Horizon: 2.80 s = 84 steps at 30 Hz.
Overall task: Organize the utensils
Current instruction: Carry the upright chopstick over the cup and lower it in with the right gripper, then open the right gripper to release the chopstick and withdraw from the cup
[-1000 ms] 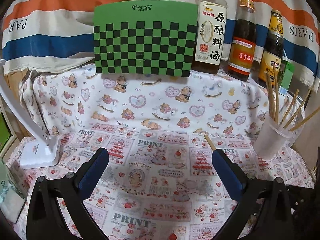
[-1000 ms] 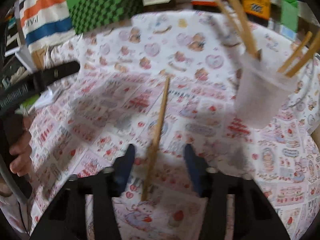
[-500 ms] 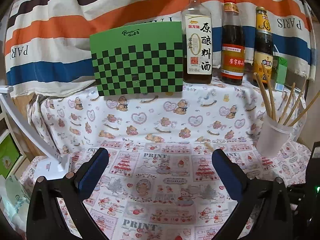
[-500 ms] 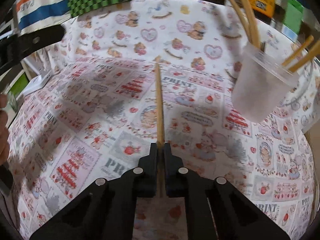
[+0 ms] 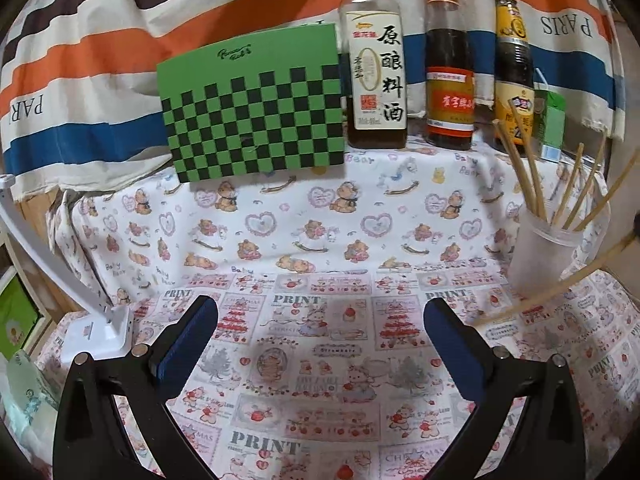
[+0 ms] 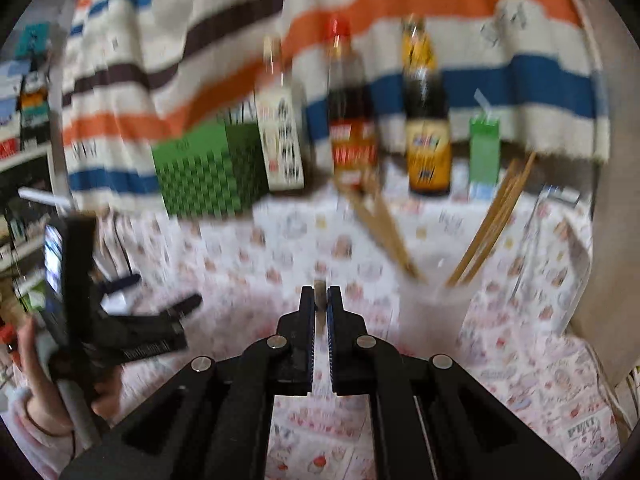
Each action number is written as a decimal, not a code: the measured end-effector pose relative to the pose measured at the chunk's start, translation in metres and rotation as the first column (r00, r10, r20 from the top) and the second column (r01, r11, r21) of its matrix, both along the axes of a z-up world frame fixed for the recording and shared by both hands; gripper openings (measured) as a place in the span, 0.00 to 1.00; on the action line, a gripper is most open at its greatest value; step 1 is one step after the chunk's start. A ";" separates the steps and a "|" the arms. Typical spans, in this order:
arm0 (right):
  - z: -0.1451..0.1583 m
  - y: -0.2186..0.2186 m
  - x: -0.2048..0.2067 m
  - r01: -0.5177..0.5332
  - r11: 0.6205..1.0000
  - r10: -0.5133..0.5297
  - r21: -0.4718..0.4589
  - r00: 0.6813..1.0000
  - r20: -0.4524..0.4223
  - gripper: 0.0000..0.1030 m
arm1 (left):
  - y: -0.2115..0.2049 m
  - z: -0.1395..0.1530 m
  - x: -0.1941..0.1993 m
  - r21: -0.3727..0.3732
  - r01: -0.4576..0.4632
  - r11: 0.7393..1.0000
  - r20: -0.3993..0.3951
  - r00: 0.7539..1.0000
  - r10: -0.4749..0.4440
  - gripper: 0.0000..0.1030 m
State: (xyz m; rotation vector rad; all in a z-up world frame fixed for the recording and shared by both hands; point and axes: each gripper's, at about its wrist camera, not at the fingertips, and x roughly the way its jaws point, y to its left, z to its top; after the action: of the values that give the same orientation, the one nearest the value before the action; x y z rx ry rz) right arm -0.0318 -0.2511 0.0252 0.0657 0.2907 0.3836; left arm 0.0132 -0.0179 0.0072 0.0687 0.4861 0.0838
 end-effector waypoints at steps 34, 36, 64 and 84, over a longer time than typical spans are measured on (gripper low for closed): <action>0.123 -0.029 0.038 0.249 0.968 -0.247 0.009 0.953 0.174 0.06 | 0.010 0.006 -0.012 -0.124 0.083 0.989 0.150 0.987 -0.064 0.99; 0.130 -0.026 0.046 0.275 0.961 -0.270 -0.004 0.944 0.191 0.06 | 0.012 0.006 -0.012 -0.135 0.076 0.988 0.149 0.987 -0.056 0.99; 0.075 -0.033 0.135 0.387 0.897 -0.402 -0.216 0.915 -0.032 0.06 | 0.023 0.010 -0.015 -0.141 0.008 0.990 0.169 0.985 0.016 0.99; 0.088 -0.025 0.029 0.255 0.965 -0.260 0.052 0.956 0.134 0.84 | 0.023 0.010 -0.018 -0.139 0.040 0.989 0.216 0.976 -0.009 0.99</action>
State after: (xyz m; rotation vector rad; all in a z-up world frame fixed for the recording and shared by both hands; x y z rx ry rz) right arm -0.0031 -0.2757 0.1134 0.1086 0.1339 0.1324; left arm -0.0046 0.0050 0.0174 -0.0741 0.2737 0.0311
